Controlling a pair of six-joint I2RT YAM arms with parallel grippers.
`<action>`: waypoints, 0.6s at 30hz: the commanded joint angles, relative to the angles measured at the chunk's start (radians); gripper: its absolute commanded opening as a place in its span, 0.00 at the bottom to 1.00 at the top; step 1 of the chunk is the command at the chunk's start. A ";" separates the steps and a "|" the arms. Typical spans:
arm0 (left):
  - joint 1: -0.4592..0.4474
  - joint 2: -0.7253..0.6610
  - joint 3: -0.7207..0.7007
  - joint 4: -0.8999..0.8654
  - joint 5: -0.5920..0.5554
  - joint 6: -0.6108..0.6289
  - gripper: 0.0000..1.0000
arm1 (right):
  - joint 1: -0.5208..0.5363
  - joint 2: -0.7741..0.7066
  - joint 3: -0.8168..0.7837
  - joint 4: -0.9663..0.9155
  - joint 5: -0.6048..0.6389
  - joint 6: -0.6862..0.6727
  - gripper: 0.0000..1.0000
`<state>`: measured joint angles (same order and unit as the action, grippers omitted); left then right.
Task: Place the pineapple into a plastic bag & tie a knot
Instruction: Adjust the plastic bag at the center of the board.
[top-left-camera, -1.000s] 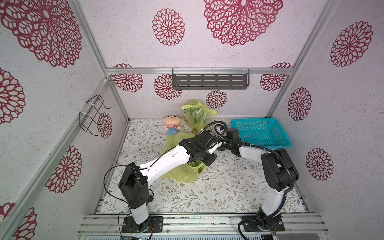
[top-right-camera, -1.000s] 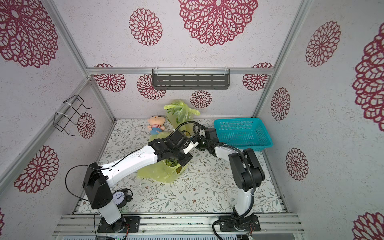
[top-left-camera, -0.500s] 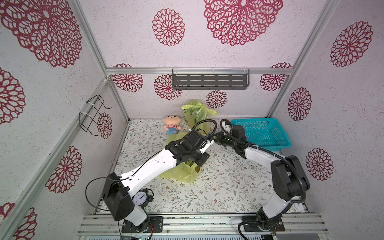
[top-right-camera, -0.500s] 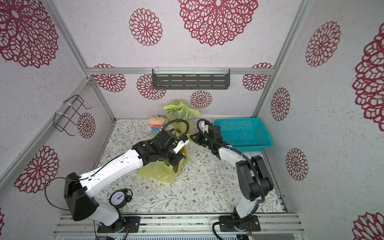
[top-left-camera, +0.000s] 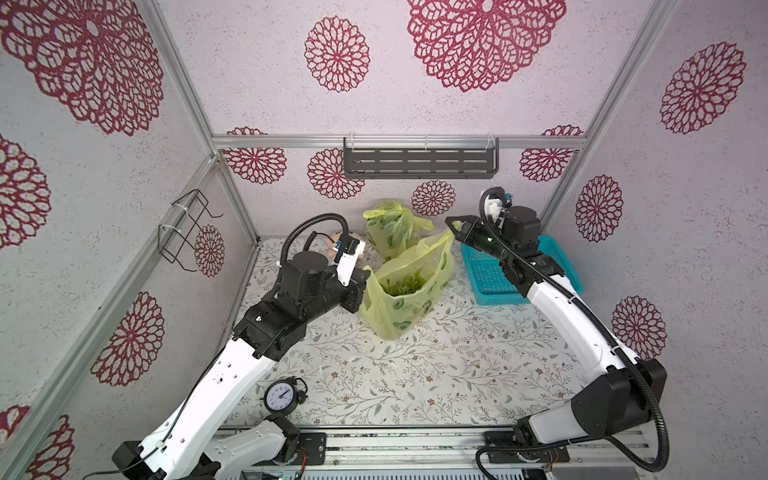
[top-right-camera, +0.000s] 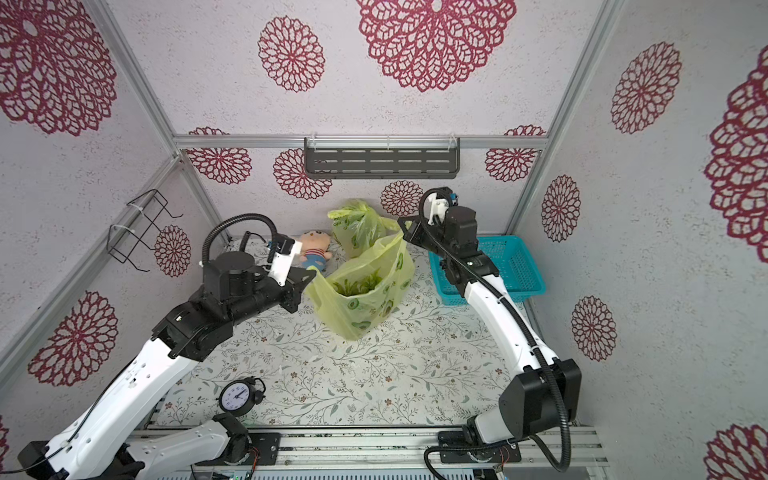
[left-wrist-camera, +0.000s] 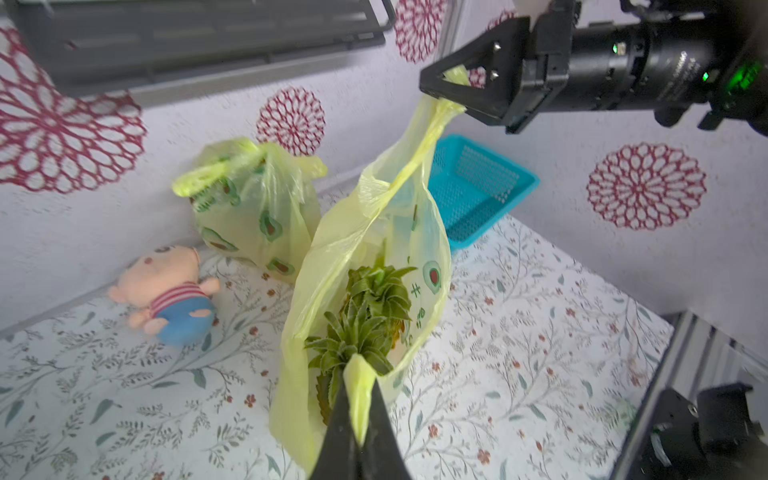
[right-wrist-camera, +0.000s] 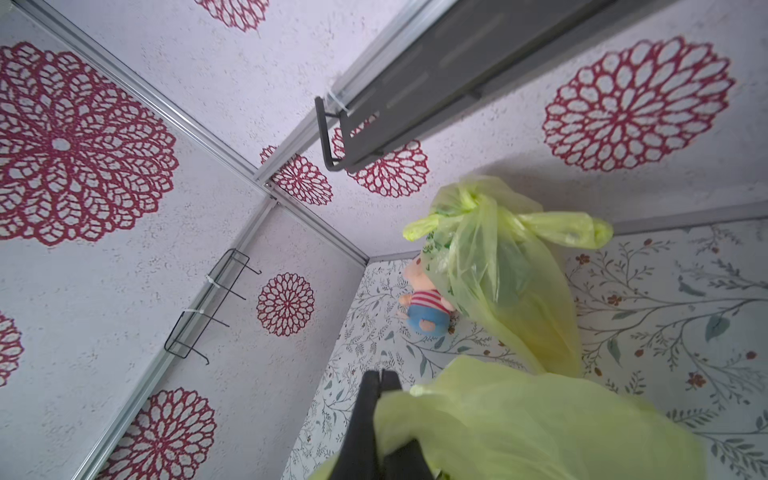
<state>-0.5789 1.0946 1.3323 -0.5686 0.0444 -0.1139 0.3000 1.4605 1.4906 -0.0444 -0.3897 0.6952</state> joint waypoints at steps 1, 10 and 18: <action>0.042 0.009 0.083 0.121 -0.046 -0.002 0.00 | -0.014 -0.037 0.120 -0.012 0.045 -0.073 0.00; 0.135 0.117 0.301 0.116 -0.076 0.020 0.00 | -0.015 -0.049 0.165 -0.054 0.039 -0.114 0.00; 0.277 0.208 0.338 0.077 0.002 -0.077 0.00 | -0.016 -0.056 0.133 -0.046 -0.001 -0.127 0.00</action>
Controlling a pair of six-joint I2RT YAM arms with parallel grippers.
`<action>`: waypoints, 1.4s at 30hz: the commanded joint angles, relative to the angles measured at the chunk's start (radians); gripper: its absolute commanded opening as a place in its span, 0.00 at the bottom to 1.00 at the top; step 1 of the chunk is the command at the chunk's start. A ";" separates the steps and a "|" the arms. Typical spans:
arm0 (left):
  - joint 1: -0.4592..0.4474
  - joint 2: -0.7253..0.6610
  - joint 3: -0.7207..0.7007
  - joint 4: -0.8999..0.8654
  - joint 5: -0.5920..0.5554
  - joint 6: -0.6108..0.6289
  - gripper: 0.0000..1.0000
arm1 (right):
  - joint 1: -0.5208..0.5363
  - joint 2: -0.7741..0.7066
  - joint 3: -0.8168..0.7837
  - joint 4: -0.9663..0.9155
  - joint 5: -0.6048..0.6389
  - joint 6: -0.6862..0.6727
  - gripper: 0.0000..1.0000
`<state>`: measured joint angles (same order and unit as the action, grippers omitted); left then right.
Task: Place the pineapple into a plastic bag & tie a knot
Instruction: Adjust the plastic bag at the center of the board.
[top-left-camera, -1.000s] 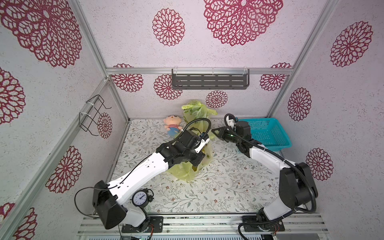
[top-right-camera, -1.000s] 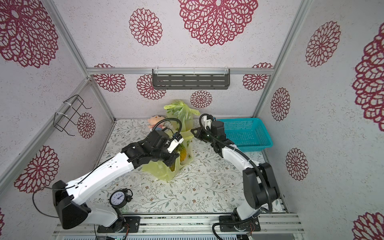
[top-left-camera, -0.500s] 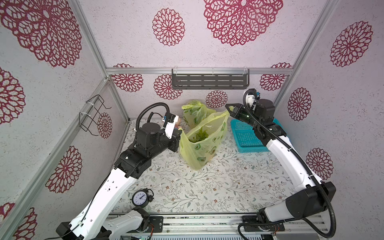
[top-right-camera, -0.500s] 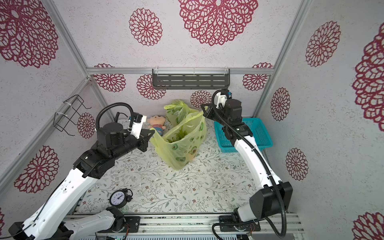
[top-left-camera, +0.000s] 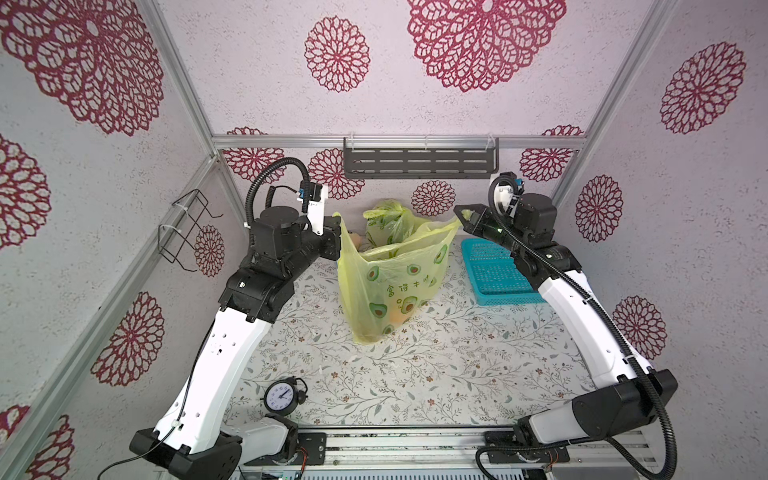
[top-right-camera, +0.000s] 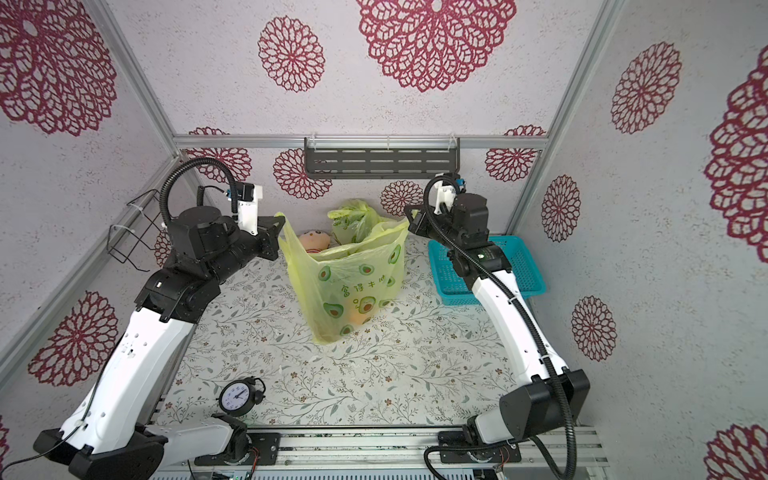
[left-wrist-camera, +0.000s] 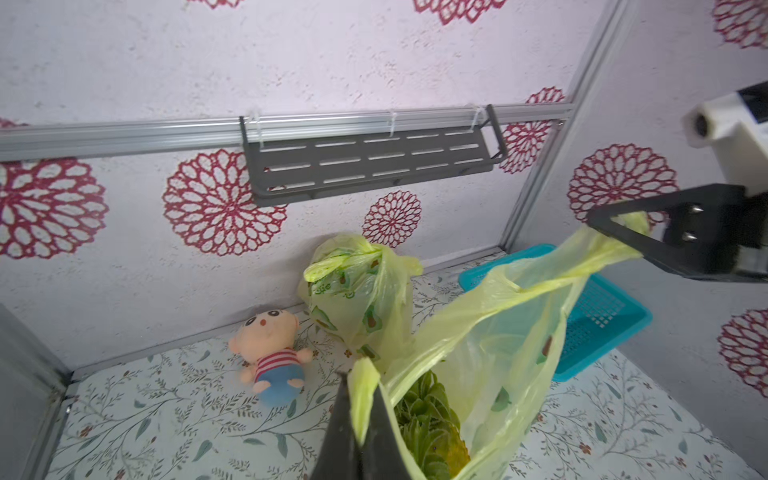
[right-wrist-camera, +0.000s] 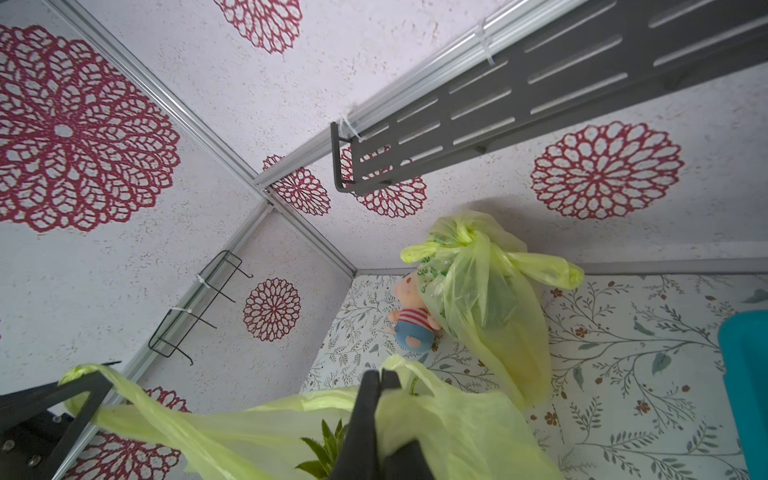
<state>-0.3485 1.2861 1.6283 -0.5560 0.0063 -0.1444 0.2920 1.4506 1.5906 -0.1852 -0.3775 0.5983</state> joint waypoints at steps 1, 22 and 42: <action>0.064 0.025 0.048 0.066 0.063 -0.057 0.00 | -0.008 -0.042 0.035 0.096 -0.021 -0.026 0.00; 0.137 -0.055 -0.235 0.192 0.333 -0.085 0.00 | 0.021 -0.243 -0.382 0.220 -0.012 0.136 0.00; 0.137 -0.374 -0.659 0.464 0.257 -0.083 1.00 | 0.026 -0.437 -0.476 0.135 0.018 -0.229 0.88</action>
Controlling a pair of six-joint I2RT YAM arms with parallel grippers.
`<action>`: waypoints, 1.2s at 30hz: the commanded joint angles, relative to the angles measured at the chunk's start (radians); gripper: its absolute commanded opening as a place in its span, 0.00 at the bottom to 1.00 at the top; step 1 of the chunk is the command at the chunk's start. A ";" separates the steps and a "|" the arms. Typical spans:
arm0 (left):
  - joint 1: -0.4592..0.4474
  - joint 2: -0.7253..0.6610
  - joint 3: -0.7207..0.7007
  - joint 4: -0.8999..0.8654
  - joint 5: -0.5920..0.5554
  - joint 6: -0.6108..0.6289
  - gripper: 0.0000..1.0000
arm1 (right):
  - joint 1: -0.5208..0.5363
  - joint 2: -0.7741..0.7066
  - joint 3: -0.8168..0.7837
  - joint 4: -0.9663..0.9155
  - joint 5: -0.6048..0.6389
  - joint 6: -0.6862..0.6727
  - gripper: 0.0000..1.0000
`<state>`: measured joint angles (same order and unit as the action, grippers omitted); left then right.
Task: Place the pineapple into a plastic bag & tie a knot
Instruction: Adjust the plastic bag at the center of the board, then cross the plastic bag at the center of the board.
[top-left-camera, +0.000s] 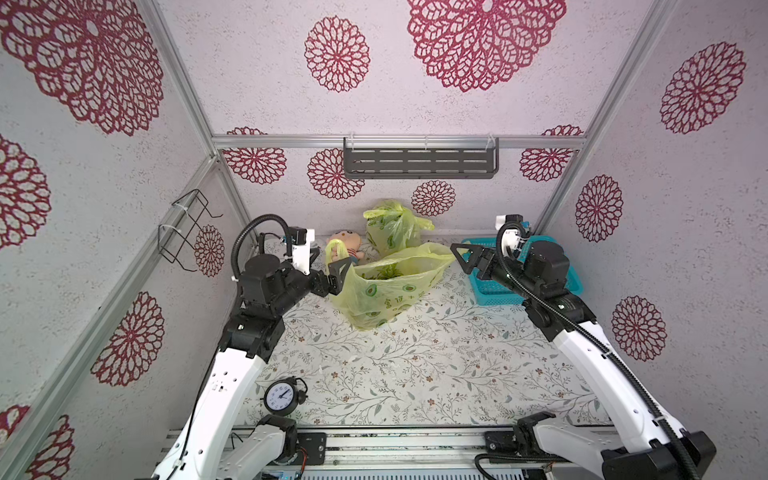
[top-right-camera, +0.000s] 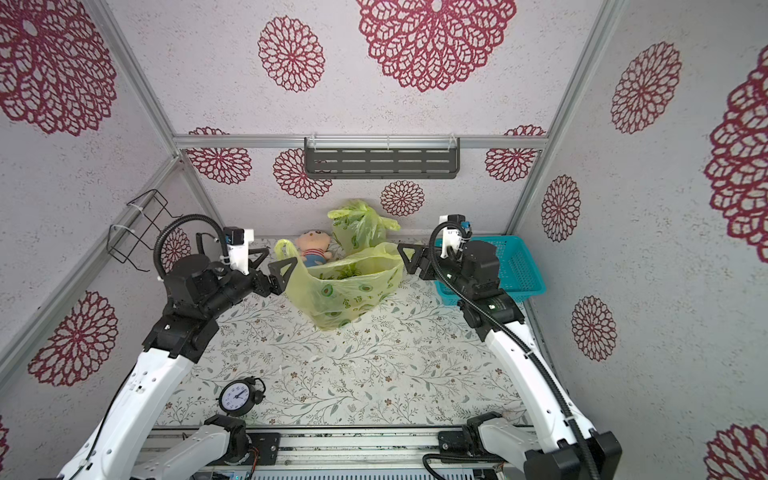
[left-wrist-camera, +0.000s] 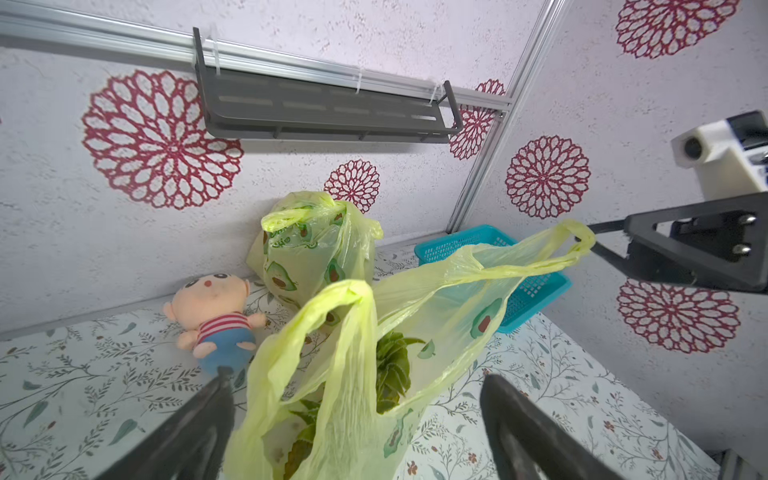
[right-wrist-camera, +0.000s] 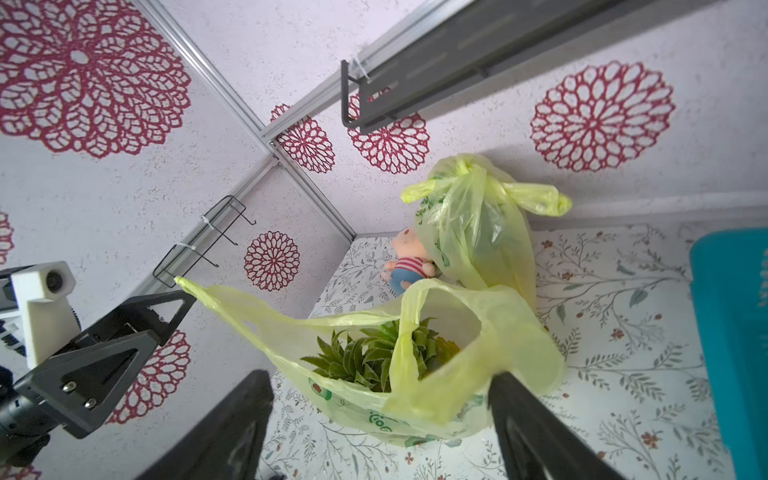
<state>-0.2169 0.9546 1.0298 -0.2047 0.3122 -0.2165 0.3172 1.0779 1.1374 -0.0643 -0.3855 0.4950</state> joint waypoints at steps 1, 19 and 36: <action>0.005 -0.064 -0.092 0.140 -0.054 -0.022 0.99 | 0.001 -0.089 -0.051 0.029 0.048 -0.151 0.89; -0.018 0.075 -0.269 0.670 -0.037 -0.040 0.97 | -0.003 0.061 -0.281 0.578 -0.024 -0.371 0.87; -0.048 0.259 -0.218 0.864 -0.033 -0.070 0.51 | 0.035 0.360 -0.113 0.899 -0.171 -0.281 0.84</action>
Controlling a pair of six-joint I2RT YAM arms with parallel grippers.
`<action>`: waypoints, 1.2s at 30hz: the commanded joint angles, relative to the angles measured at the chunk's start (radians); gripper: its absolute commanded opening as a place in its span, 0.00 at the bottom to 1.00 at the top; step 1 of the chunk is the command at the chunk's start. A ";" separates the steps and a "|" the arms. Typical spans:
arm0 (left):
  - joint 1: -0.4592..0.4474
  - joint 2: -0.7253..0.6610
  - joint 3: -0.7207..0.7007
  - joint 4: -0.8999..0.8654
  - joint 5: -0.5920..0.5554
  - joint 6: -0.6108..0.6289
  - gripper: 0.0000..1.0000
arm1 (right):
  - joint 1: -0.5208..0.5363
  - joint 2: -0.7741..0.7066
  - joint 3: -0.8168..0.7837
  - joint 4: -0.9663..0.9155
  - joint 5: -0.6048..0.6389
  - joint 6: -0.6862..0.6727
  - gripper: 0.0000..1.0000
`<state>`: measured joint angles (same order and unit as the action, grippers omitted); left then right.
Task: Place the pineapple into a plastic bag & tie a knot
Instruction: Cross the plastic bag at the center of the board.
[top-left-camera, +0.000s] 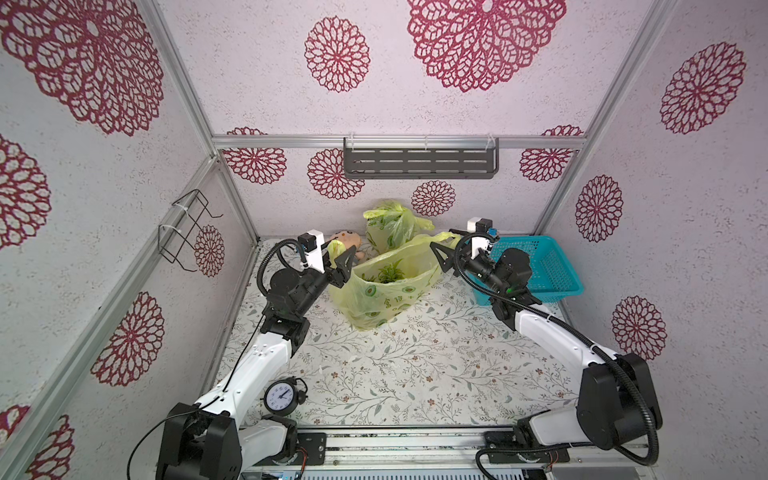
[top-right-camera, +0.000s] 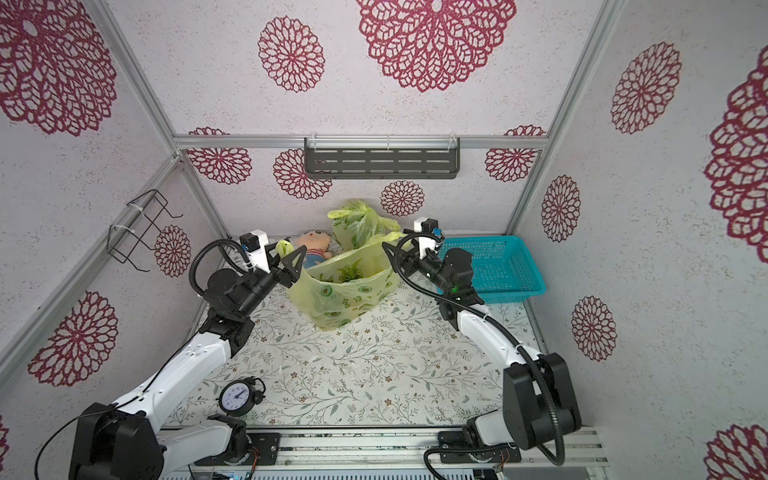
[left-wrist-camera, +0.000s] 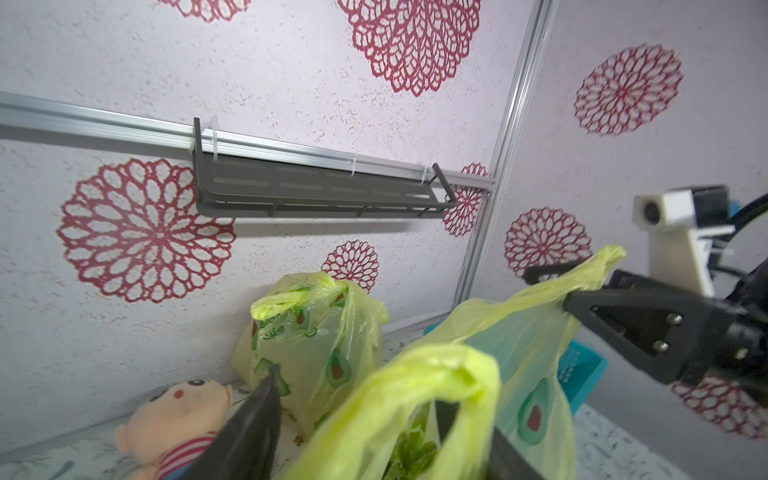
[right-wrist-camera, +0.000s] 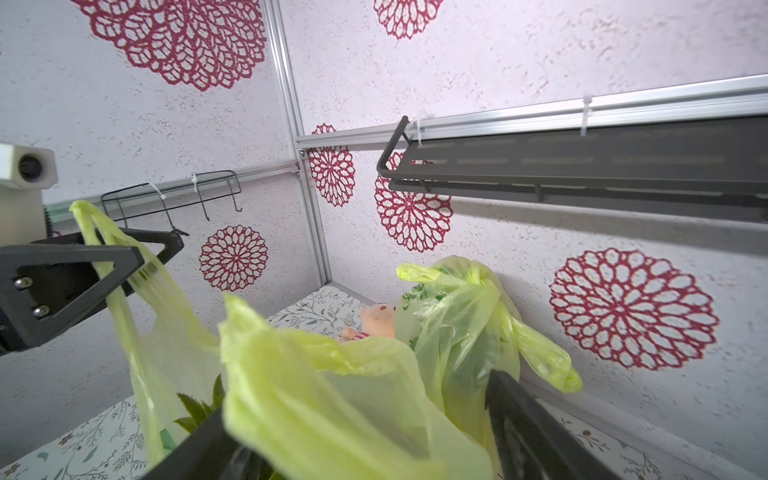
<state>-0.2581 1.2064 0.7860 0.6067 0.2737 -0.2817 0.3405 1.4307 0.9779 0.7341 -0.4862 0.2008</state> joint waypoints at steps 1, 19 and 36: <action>-0.007 0.007 0.025 0.053 0.007 -0.006 0.48 | 0.017 0.012 0.052 0.106 -0.077 0.014 0.84; 0.000 0.013 0.198 -0.219 0.095 0.080 0.00 | 0.055 -0.119 0.108 -0.105 0.037 -0.004 0.00; -0.019 0.213 0.334 -0.290 0.452 0.030 0.00 | 0.193 -0.099 0.141 -0.386 -0.105 -0.090 0.00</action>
<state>-0.2604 1.4010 1.0969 0.2939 0.6430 -0.2371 0.5095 1.3121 1.0725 0.4053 -0.5243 0.1684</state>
